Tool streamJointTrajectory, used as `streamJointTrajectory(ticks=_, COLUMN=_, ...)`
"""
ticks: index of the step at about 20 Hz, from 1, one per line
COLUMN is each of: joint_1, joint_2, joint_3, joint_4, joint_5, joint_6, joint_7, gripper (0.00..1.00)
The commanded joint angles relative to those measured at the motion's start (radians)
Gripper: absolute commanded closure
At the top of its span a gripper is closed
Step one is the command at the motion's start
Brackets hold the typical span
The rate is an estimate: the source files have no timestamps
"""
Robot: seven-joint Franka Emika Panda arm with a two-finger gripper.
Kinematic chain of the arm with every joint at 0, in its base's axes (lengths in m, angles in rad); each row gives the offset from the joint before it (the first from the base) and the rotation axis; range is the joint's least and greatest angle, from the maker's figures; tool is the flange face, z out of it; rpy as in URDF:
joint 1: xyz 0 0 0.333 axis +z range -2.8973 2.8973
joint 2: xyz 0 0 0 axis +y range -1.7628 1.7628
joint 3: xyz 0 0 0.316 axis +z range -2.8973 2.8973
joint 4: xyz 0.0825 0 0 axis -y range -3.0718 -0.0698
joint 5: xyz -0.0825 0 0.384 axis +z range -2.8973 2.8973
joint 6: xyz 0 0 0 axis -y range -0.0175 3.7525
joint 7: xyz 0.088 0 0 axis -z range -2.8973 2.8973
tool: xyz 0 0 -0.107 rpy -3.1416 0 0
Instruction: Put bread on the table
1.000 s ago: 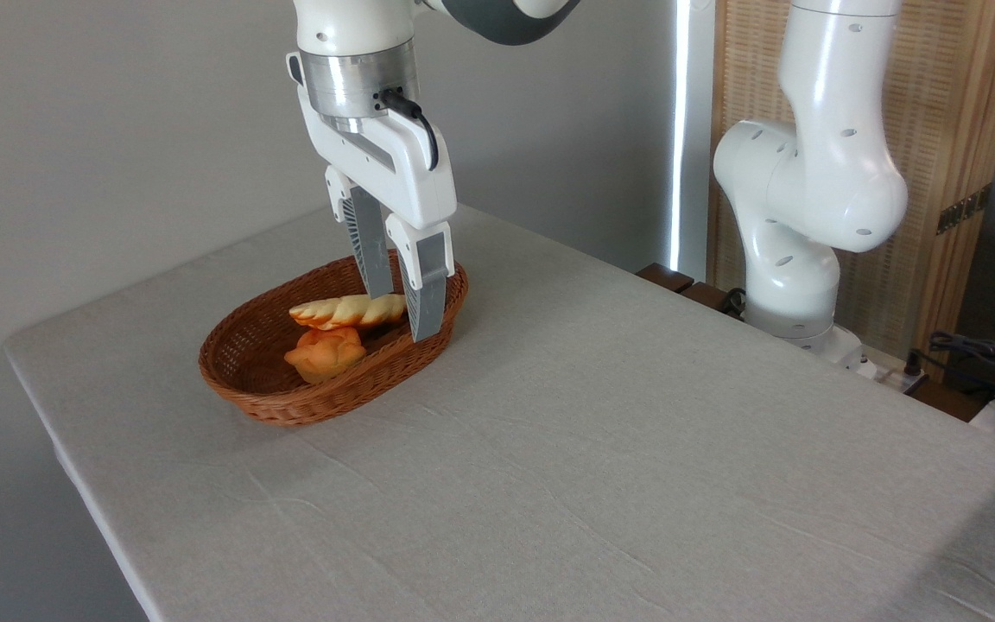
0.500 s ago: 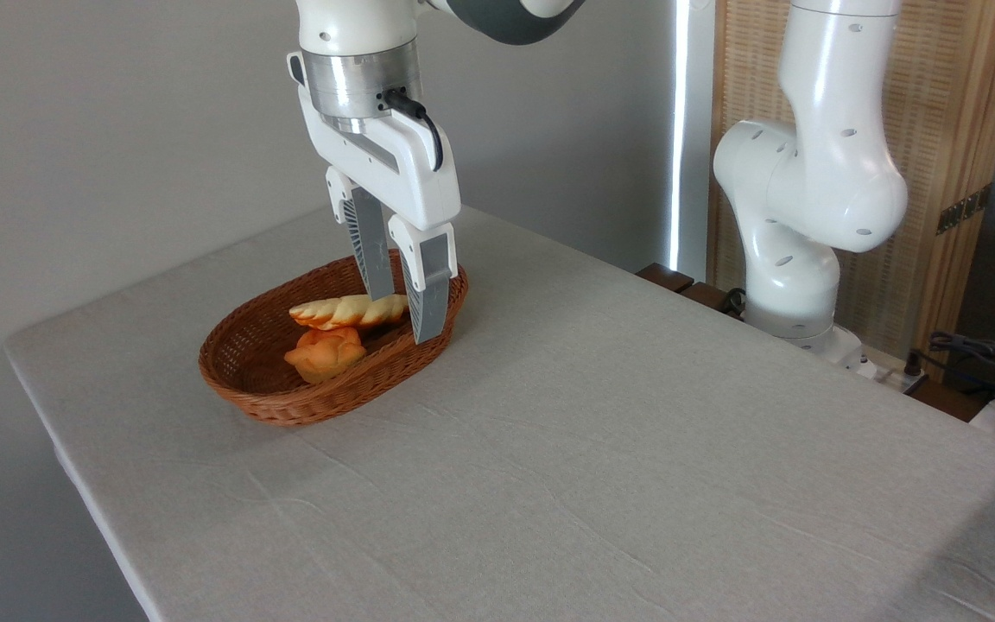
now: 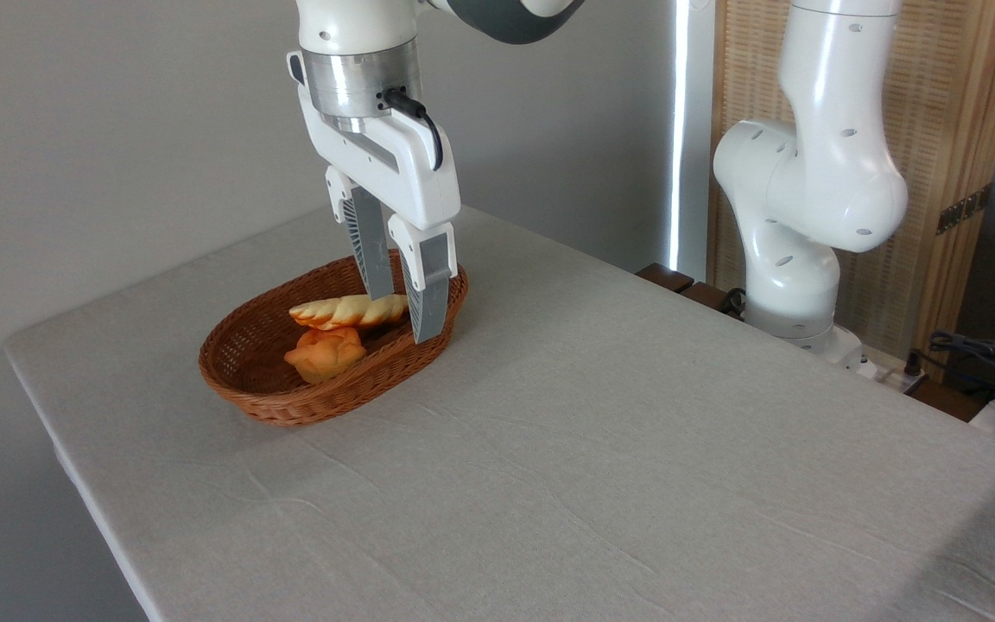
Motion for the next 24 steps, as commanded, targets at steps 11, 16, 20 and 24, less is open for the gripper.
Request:
streamJointTrajectory(ticks=11, joint_1=-0.007, joint_2=0.001, joint_3=0.019, joint_4=0.025, joint_5=0.012, joint_6=-0.036, joint_7=0.014, gripper=0.0)
streamJointTrajectory(ticks=16, joint_1=-0.009, joint_2=0.006, joint_3=0.017, joint_4=0.025, joint_5=0.012, joint_6=-0.033, joint_7=0.012, gripper=0.0)
streamJointTrajectory(ticks=20, joint_1=-0.01, joint_2=0.012, joint_3=0.013, joint_4=0.023, joint_5=0.012, joint_6=-0.035, joint_7=0.009, gripper=0.0)
streamJointTrajectory(ticks=24, joint_1=-0.021, joint_2=0.024, joint_3=0.001, joint_4=0.023, joint_5=0.012, joint_6=-0.036, joint_7=-0.001, gripper=0.0)
